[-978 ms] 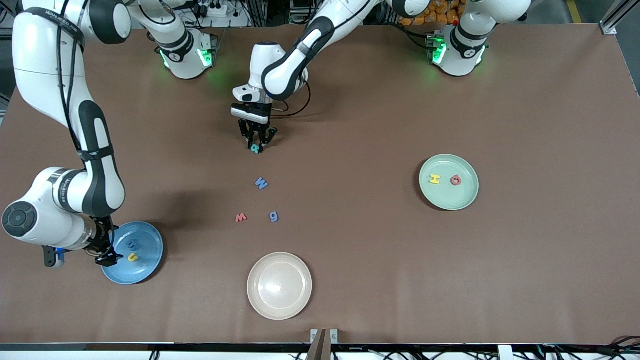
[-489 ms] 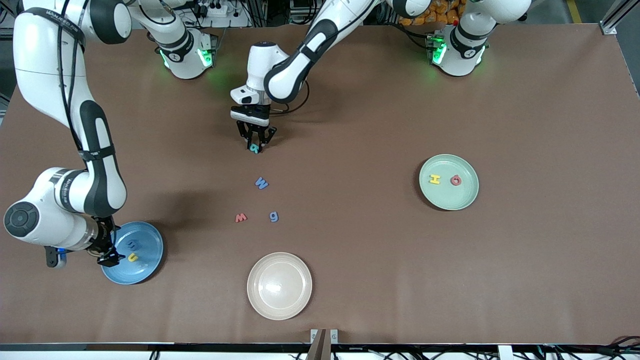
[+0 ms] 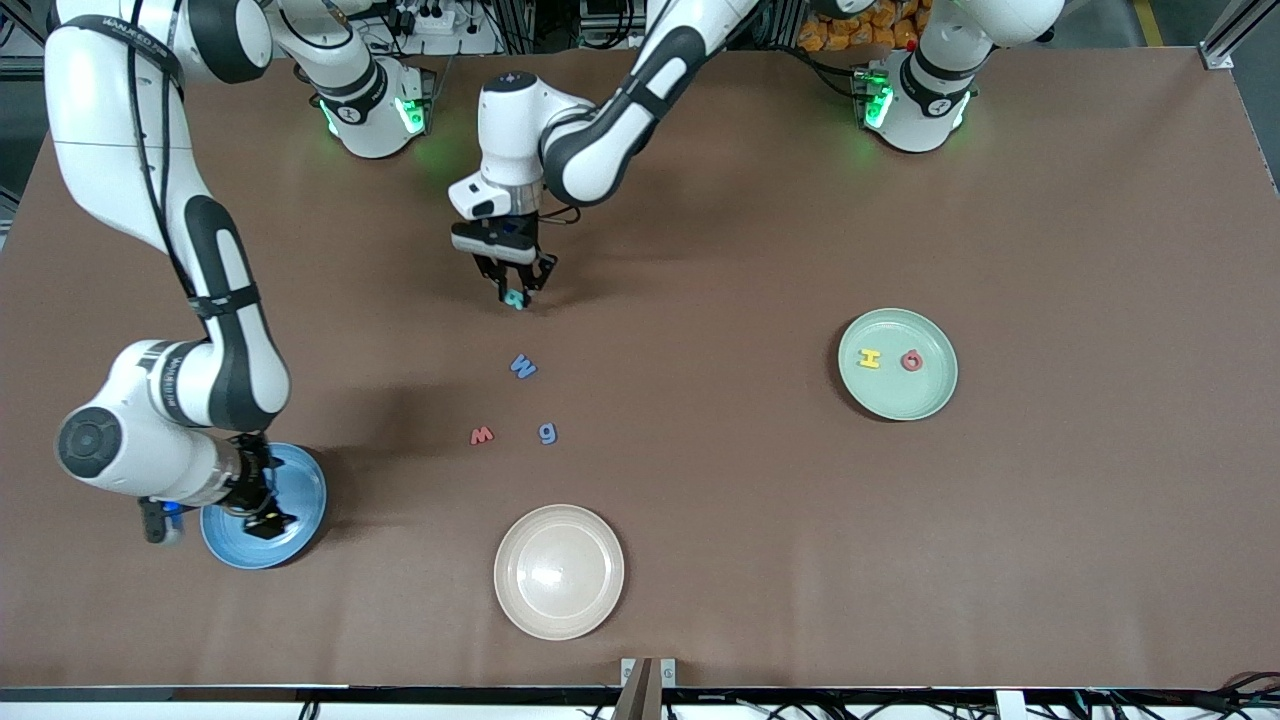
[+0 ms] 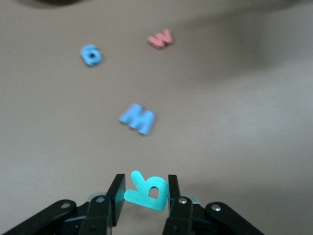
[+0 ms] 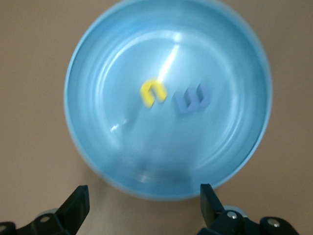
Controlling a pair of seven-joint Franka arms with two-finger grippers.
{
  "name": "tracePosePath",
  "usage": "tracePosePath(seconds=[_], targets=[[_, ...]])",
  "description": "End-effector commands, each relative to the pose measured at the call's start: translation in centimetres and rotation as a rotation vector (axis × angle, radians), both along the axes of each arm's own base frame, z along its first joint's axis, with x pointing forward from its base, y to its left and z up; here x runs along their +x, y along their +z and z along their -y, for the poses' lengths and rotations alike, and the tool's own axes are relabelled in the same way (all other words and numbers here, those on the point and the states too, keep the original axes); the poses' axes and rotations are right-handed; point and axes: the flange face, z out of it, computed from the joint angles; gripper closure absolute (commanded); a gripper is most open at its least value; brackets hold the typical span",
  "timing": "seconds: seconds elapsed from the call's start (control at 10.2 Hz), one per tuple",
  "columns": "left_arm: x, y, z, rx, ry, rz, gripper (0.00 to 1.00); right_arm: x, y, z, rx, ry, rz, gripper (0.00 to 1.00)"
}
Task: Sort upper and lower case letters into plates
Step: 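Carry the R to the green plate while the right gripper reaches letters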
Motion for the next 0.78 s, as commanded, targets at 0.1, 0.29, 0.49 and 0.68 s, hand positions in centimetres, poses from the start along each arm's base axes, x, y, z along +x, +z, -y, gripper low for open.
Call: tracePosePath(seconds=[0.1, 0.29, 0.49, 0.68], targets=[[6.9, 5.8, -7.6, 0.251, -0.113, -0.182, 0.70, 0.2, 1.7, -5.2, 0.062, 0.244, 0.035, 0.00], [12.0, 10.3, -13.7, 0.361, -0.218, -0.295, 0.70, -0.4, 2.2, -9.8, -0.006, 0.460, 0.032, 0.00], [16.0, 13.1, -21.4, 0.396, -0.320, -0.376, 0.70, -0.9, 1.1, -12.9, -0.024, 0.640, 0.030, 0.00], [17.7, 13.6, -27.7, 0.431, -0.421, -0.428, 0.67, -2.6, 1.0, -20.1, -0.027, 0.856, 0.031, 0.00]])
